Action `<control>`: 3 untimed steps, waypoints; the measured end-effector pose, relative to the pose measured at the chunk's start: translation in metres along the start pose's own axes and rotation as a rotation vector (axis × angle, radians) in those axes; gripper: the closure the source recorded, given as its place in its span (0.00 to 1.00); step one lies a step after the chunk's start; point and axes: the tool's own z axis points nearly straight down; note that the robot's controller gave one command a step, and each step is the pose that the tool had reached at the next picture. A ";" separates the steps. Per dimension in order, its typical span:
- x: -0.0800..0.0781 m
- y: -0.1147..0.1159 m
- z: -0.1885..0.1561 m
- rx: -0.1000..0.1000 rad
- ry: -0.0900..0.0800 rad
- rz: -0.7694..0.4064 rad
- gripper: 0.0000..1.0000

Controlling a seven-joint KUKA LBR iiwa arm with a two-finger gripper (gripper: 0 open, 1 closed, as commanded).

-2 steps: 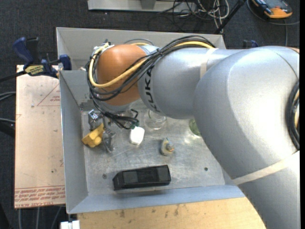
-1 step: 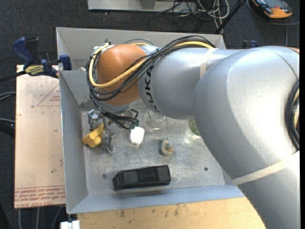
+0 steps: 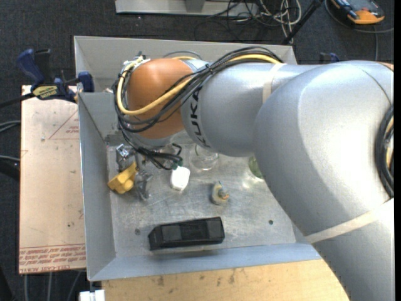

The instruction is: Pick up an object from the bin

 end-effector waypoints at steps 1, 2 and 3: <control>0.000 0.000 0.000 0.000 0.000 0.000 1.00; 0.000 0.000 0.000 0.000 0.000 0.000 1.00; 0.000 0.000 0.000 0.000 0.000 0.000 1.00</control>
Offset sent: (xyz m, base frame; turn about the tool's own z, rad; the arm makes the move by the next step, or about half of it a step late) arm 0.0000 0.0000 0.0000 0.0000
